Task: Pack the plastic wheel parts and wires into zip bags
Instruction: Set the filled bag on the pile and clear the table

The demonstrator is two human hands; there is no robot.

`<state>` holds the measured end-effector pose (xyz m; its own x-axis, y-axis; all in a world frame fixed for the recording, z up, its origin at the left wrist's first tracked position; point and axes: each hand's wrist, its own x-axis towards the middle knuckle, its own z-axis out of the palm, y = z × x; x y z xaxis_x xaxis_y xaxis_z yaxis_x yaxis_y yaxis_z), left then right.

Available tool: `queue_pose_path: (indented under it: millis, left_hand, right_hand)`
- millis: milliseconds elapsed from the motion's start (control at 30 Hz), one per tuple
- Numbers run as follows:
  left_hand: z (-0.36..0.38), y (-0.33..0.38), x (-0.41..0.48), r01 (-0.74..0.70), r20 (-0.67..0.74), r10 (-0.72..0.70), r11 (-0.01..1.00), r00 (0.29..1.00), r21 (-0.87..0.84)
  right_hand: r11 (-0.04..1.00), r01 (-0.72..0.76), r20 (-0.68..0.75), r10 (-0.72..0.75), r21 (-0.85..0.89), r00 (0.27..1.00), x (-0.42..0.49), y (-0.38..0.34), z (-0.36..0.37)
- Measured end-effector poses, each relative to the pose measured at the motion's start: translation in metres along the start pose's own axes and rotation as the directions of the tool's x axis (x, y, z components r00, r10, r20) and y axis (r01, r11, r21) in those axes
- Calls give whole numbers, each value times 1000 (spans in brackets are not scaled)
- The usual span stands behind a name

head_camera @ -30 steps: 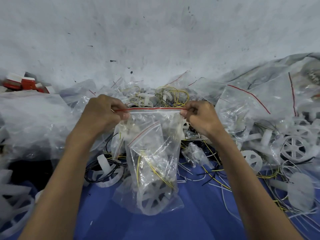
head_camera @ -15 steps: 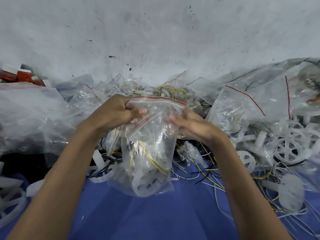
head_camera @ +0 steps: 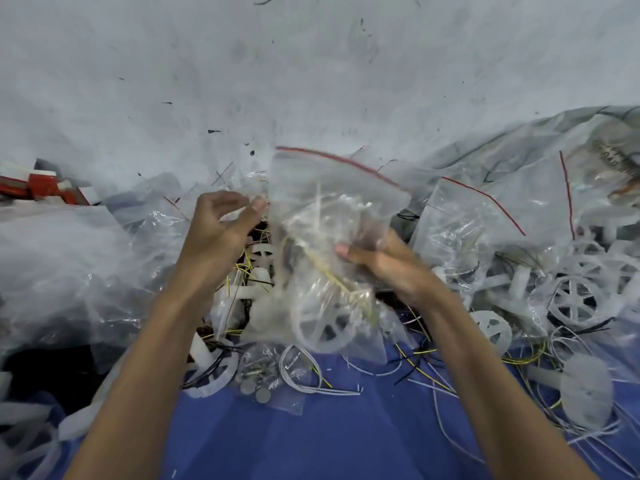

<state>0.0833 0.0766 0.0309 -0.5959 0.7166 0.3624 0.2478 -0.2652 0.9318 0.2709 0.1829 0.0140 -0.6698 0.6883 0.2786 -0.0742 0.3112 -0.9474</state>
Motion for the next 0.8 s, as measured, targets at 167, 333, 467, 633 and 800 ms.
queue_pose_path:
  millis: [167,333,467,633,800]
  left_hand:
    - [-15,-4,4,57,11,-58,997,998,60]
    - [-14,-19,5,130,137,-150,981,979,145]
    - [-7,-32,10,138,179,-177,968,968,211]
    - [1,-37,11,136,261,-218,945,941,297]
    - [3,-41,4,84,381,-263,901,887,426]
  right_hand:
    - [981,184,-667,-179,-63,724,17,-54,-99]
    - [900,-404,-903,31,-161,429,49,-30,-196]
    - [714,-609,-939,-245,-344,243,45,4,-189]
    - [163,-412,-443,-319,-896,838,51,39,-162]
    - [261,-456,-507,-182,-851,842,56,60,-175]
